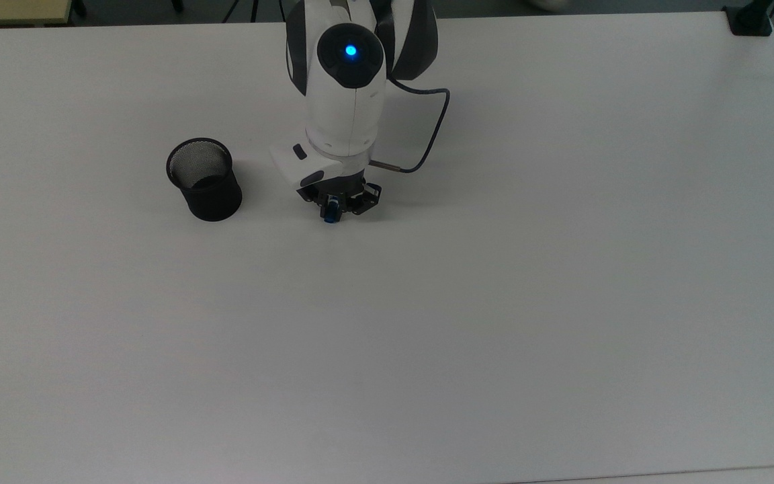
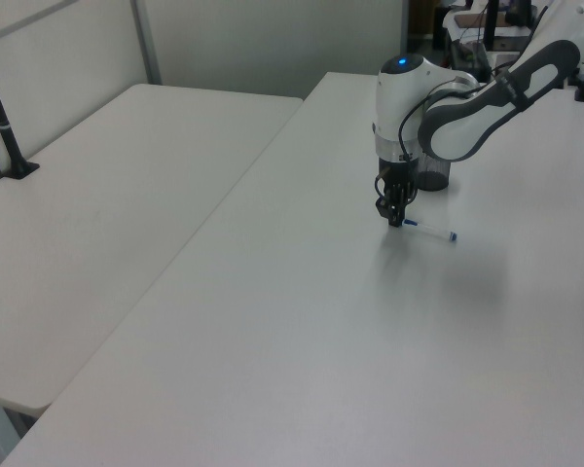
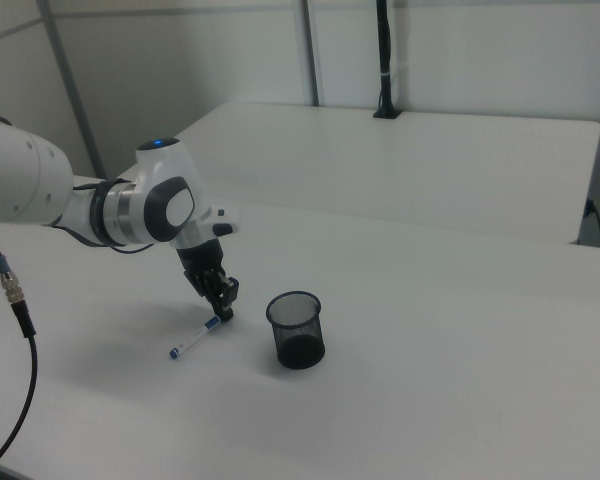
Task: Insert the marker
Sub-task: 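Lift the marker and carry it over the black mesh cup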
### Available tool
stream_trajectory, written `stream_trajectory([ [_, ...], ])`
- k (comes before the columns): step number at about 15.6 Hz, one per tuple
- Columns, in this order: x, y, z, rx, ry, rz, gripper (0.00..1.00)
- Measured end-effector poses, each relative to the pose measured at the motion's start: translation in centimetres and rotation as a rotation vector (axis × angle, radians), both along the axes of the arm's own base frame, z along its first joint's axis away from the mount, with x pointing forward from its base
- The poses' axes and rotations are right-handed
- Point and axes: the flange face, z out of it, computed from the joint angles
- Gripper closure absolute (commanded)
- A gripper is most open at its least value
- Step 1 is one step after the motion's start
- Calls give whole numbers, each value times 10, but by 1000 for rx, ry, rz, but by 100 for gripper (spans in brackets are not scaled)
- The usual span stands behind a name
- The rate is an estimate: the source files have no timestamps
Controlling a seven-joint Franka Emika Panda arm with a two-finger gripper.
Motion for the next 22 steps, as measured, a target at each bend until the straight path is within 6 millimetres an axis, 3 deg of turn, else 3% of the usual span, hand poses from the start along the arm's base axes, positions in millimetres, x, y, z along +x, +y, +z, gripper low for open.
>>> stream_trajectory([
  [4, 3, -5, 20, 2, -36, -13, 100],
  [7, 5, -26, 77, 2, -123, -44, 100],
  [10, -5, -60, 145, -8, -215, -76, 100],
  [14, -21, -103, 201, -28, -303, -105, 100],
  [18, -36, -135, 219, -47, -430, -80, 100],
  [22, -50, -153, 205, -60, -566, -62, 100],
])
